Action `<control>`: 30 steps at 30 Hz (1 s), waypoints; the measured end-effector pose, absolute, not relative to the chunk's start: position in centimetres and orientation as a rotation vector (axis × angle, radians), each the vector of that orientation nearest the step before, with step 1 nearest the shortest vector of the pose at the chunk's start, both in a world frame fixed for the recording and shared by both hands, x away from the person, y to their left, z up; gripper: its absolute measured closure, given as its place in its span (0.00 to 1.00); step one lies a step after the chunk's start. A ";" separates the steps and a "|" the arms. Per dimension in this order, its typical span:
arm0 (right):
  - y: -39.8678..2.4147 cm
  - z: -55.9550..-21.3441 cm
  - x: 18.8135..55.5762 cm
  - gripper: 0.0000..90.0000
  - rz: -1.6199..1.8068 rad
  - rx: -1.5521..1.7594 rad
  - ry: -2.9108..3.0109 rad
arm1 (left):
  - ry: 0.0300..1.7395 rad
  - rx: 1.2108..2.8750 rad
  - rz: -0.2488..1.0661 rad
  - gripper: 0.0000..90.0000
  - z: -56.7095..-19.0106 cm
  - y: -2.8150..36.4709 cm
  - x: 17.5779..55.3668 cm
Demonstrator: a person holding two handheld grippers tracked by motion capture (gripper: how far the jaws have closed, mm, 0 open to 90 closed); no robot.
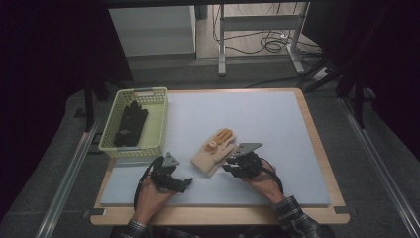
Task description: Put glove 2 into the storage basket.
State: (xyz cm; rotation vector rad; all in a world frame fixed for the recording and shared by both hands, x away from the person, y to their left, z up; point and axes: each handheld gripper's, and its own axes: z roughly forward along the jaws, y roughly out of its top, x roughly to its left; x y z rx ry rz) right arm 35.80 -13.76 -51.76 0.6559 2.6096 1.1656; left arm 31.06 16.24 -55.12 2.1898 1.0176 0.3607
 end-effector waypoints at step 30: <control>-25.3 -53.1 37.9 0.15 0.970 1.038 2.378 | 1.029 2.181 0.346 0.00 -55.0 16.2 31.1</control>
